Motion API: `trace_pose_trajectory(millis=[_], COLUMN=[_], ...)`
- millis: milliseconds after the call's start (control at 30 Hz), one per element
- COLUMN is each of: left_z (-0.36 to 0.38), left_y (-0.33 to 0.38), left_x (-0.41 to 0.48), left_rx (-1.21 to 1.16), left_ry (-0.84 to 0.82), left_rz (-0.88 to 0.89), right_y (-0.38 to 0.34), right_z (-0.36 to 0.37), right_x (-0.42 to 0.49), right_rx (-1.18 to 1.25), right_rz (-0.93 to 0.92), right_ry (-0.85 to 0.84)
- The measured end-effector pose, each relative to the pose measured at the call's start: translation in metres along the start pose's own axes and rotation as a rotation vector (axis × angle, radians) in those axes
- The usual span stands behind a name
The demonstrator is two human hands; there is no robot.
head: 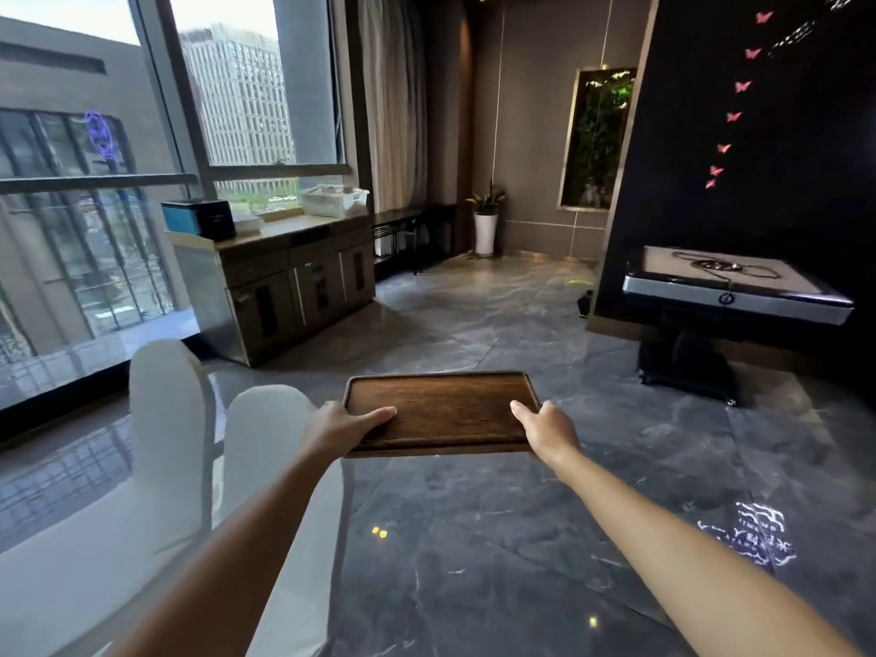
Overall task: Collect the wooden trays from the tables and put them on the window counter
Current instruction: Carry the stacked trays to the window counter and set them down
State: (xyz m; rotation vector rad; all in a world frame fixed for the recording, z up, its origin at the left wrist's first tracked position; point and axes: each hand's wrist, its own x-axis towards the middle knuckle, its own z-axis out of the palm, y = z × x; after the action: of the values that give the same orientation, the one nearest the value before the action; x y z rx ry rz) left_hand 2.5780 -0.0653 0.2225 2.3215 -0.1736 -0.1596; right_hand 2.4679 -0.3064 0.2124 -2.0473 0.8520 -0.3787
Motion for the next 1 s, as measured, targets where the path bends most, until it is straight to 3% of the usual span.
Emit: trace_pose_trajectory(millis=[267,533,1000], left_z=[0.083,0.124,0.151], left_y=[0.053,0.128,0.148], left_x=[0.183,0.364,0.723], left_rx=[0.021,0.002,-0.048], left_ry=[0.005,0.132,0.193], left_rz=[-0.043,-0.132,-0.186], right_y=[0.007,-0.044,-0.143], right_z=[0.029,0.05,0.21], right_x=[0.205,0.432,0.771], right_rx=[0.016,0.021,-0.012], right_rz=[0.018,-0.076,-0.103], right_ry=[-0.029,-0.108,-0.221])
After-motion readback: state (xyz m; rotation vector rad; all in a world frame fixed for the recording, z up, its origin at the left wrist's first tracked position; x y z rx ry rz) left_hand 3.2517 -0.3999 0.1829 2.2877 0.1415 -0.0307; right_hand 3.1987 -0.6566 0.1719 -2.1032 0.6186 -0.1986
